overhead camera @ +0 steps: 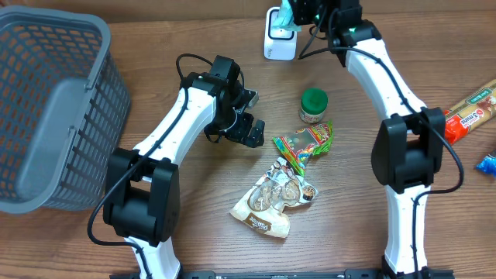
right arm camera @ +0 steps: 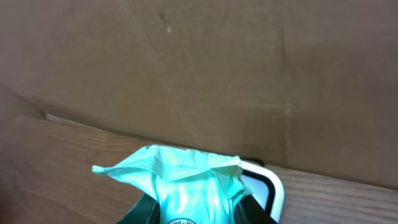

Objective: Scan the item barcode

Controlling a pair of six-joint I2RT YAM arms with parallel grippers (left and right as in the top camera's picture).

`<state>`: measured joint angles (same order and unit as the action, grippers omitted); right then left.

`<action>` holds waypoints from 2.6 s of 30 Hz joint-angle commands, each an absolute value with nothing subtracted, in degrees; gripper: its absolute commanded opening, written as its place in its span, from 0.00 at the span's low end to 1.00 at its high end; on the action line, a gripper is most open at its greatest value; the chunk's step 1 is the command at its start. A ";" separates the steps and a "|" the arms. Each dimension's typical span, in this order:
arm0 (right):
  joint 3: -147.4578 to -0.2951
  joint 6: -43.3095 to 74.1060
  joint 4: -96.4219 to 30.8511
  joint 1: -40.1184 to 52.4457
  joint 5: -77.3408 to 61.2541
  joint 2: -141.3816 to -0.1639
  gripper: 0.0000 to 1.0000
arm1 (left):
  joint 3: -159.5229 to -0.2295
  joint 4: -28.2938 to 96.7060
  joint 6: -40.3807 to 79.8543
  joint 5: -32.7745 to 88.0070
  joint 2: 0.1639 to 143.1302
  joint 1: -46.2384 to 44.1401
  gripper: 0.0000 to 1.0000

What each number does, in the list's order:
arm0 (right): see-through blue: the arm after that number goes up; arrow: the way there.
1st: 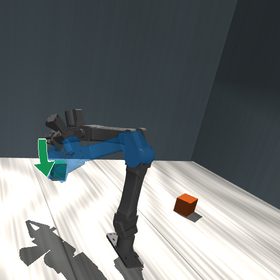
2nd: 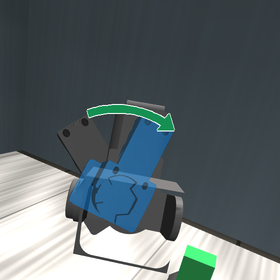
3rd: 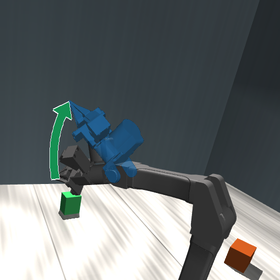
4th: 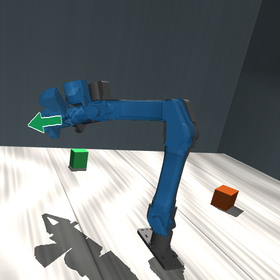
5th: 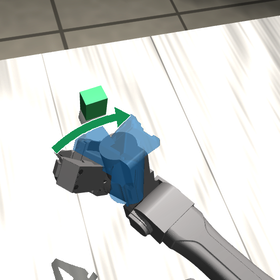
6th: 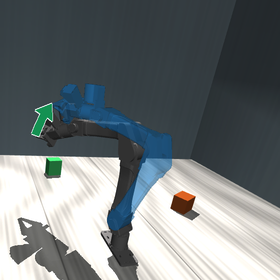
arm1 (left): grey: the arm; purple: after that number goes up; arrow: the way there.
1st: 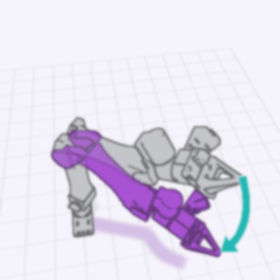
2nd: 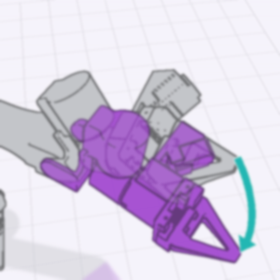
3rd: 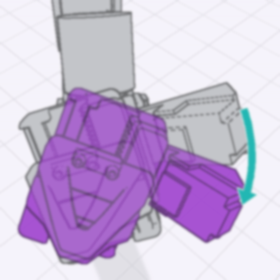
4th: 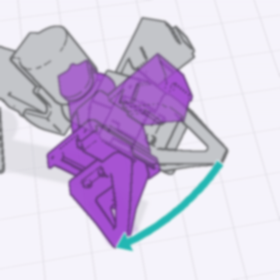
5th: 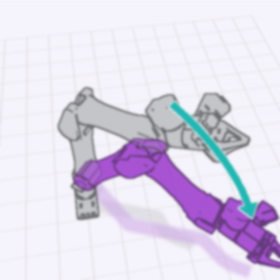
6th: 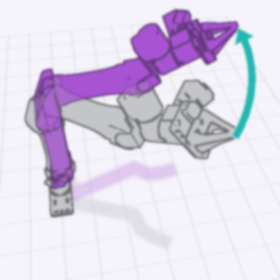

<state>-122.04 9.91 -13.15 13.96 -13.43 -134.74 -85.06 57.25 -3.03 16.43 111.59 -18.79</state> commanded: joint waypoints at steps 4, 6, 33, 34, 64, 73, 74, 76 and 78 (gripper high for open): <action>-126.48 10.48 -12.47 14.83 -11.18 -137.49 0.04 | -85.86 57.21 -2.07 16.56 112.12 -19.27 1.00; -126.48 10.48 -12.49 14.90 -10.50 -138.34 0.03 | -85.89 57.19 -2.07 16.56 112.12 -19.27 1.00; -131.44 10.48 -34.79 12.88 13.28 -126.26 0.04 | -85.89 59.53 -1.06 16.60 112.12 -19.27 1.00; -131.44 10.50 -37.04 12.69 17.61 -124.77 0.04 | -85.89 59.51 -1.08 16.60 112.12 -19.27 1.00; -123.92 34.76 -71.29 -27.68 23.42 -115.83 0.04 | -85.89 61.25 -3.27 21.47 112.12 -26.87 1.00; -107.00 34.52 -62.15 -32.34 22.59 -115.83 0.04 | -85.89 62.06 -1.65 21.67 112.12 -27.81 1.00; -106.80 34.52 -61.93 -32.67 22.57 -115.83 0.04 | -85.89 62.22 -1.63 21.67 112.12 -27.81 1.00; -106.80 34.50 -61.21 -33.23 22.17 -115.83 0.04 | -85.89 62.35 -1.21 21.67 112.12 -27.81 1.00; -106.83 34.50 -60.64 -33.74 22.11 -115.83 0.10 | -85.89 62.15 -0.80 21.67 112.12 -27.81 1.00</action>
<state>-106.15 34.30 -61.41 -33.04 22.22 -116.64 -85.06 62.17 -2.26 20.84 111.59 -27.57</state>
